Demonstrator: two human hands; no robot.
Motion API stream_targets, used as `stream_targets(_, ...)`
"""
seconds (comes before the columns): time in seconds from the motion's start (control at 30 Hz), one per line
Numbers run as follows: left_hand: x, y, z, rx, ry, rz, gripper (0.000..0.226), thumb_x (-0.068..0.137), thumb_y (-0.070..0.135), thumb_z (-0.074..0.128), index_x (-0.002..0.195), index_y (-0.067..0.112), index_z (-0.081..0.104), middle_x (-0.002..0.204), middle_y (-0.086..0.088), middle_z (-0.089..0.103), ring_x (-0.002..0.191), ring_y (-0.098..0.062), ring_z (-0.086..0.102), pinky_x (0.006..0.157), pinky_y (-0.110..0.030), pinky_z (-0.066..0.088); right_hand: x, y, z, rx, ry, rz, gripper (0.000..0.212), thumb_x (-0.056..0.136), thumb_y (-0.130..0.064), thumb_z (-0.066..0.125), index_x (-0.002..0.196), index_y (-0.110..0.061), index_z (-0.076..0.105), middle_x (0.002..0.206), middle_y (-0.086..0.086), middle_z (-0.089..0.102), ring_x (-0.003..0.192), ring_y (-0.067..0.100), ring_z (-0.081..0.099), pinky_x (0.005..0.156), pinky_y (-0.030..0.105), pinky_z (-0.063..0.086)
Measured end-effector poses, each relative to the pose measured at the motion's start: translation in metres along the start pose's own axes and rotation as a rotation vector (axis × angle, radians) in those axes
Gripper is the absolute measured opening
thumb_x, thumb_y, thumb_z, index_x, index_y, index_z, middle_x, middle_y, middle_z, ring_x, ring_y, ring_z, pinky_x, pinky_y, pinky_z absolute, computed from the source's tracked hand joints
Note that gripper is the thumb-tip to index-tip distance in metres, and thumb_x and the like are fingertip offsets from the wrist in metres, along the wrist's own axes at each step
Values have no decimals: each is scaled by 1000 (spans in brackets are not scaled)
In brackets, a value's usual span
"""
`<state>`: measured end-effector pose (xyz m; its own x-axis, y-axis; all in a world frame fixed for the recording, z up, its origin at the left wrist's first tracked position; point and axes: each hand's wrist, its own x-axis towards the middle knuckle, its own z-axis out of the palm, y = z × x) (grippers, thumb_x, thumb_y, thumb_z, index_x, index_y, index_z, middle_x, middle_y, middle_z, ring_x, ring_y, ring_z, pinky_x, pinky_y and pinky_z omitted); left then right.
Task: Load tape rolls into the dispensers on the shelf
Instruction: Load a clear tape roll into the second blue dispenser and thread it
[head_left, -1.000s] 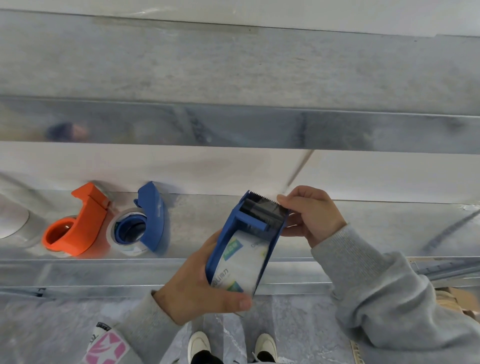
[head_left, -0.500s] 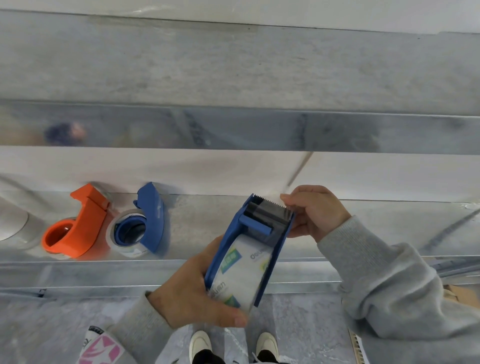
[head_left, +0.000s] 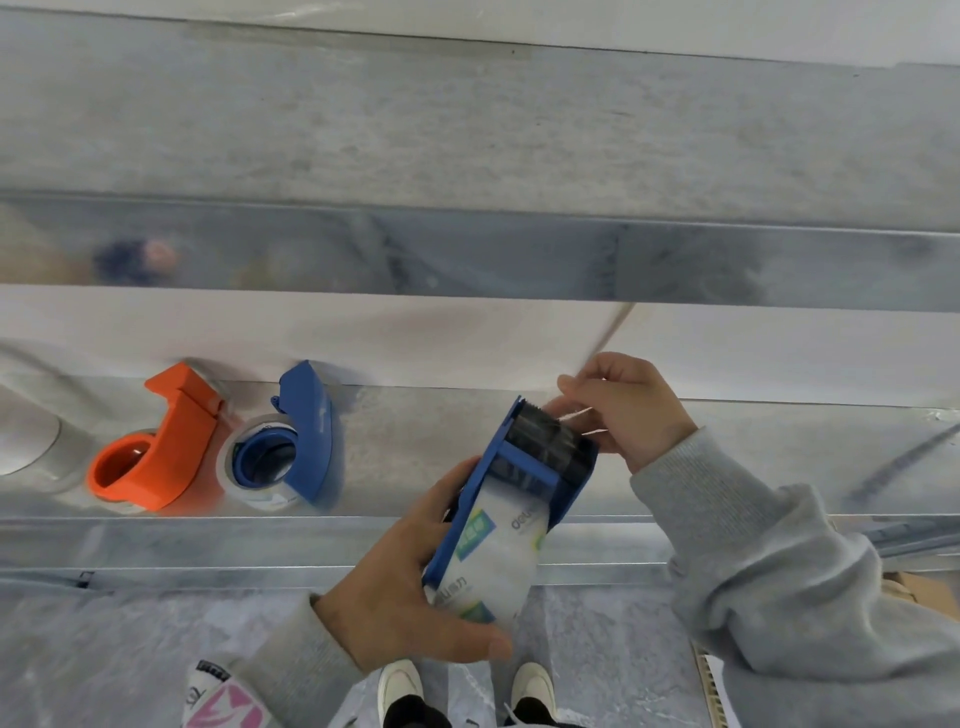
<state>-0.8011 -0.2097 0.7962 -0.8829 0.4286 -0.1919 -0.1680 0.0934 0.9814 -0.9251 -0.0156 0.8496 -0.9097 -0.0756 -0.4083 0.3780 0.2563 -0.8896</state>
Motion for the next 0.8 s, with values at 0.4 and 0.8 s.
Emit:
stream_targets(0.4,-2,-11,1,-70,-28,44,116,57,-25,76,144,19,13,131,6,57,118,-10,58,87,-23,53,6,7,2,126,66,33,24,87,-10,60,65,-11,51,60,8,66,55,21,60,56,31,49)
stream_targets(0.8,-6,-23,8,-74,30,-28,83,45,42,91,112,4,60,95,3,74,95,-6,68,84,-25,54,7,6,2,381,75,90,22,90,-5,53,69,-8,48,50,5,55,42,16,58,41,24,48)
